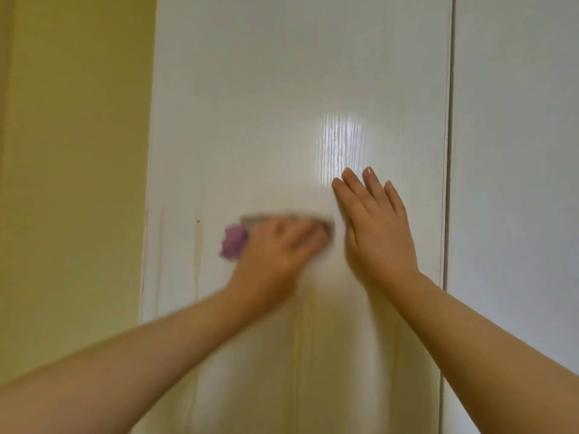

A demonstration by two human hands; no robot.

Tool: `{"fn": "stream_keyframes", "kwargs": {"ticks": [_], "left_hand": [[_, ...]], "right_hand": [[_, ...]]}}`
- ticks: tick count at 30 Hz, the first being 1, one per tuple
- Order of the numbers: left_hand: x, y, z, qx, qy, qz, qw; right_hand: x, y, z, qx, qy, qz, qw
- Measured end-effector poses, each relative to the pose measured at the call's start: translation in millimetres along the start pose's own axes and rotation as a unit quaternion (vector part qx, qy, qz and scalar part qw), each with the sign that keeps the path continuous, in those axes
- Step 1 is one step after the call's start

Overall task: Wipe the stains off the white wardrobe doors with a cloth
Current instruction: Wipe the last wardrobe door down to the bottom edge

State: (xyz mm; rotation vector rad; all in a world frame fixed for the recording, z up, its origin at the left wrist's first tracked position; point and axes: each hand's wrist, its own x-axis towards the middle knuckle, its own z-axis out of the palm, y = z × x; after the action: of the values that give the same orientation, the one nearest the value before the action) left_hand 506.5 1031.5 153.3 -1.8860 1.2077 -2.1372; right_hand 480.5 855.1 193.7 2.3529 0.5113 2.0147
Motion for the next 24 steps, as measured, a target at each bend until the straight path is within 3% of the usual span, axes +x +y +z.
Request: {"fn": "stream_keyframes", "kwargs": {"ticks": [2, 4, 5, 7, 9, 10, 13, 15, 16, 17, 19, 20, 21, 24], "left_hand": [[-41.0, 18.8, -7.9, -0.03, -0.068, 0.153, 0.985], [-39.7, -11.6, -19.7, -0.031, -0.085, 0.195, 0.977], [-28.0, -32.6, -23.6, -0.021, -0.072, 0.181, 0.981], [2.1, -69.0, -25.2, 0.002, -0.013, 0.075, 0.997], [10.8, -60.5, -17.8, -0.012, 0.044, -0.07, 0.996], [1.5, -41.9, -10.0, -0.02, 0.054, -0.08, 0.995], [-40.3, 6.9, -4.9, -0.041, -0.041, 0.164, 0.985], [-23.3, -18.8, -17.5, -0.049, -0.075, 0.247, 0.965], [-3.4, -38.2, -20.3, -0.028, -0.059, 0.238, 0.969], [18.4, -57.3, -22.0, -0.007, -0.039, 0.18, 0.983], [51.7, -76.1, -21.5, 0.001, 0.018, -0.033, 0.999], [49.9, -66.5, -15.3, -0.01, 0.046, -0.098, 0.994], [38.5, -47.4, -6.7, -0.024, 0.059, -0.098, 0.993], [-20.9, 11.1, -1.0, -0.063, -0.046, 0.131, 0.988]], "right_hand": [[-0.2, 3.3, 2.0, -0.02, 0.02, -0.011, 1.0], [-0.5, 2.4, 2.0, -0.03, 0.036, -0.021, 0.999], [-1.1, 1.1, 3.3, -0.035, 0.039, -0.025, 0.998], [-2.3, -0.5, 5.3, -0.042, 0.039, -0.024, 0.998], [-1.9, -0.5, 6.8, -0.044, 0.035, -0.02, 0.998], [-2.1, -0.5, 7.1, -0.046, 0.033, -0.019, 0.998], [-1.7, 0.1, 6.9, -0.052, 0.036, -0.021, 0.998], [-2.6, -0.7, 7.3, -0.056, 0.036, -0.023, 0.997], [-2.1, 0.4, 7.6, -0.059, 0.042, -0.024, 0.997], [-2.3, 0.6, 7.8, -0.062, 0.046, -0.024, 0.997], [-2.3, 0.3, 8.7, -0.064, 0.05, -0.027, 0.996], [-2.5, 0.3, 9.3, -0.064, 0.051, -0.028, 0.996], [-2.4, 0.5, 9.3, -0.063, 0.053, -0.027, 0.996], [-1.7, 0.6, 8.7, -0.064, 0.053, -0.028, 0.996]]}}
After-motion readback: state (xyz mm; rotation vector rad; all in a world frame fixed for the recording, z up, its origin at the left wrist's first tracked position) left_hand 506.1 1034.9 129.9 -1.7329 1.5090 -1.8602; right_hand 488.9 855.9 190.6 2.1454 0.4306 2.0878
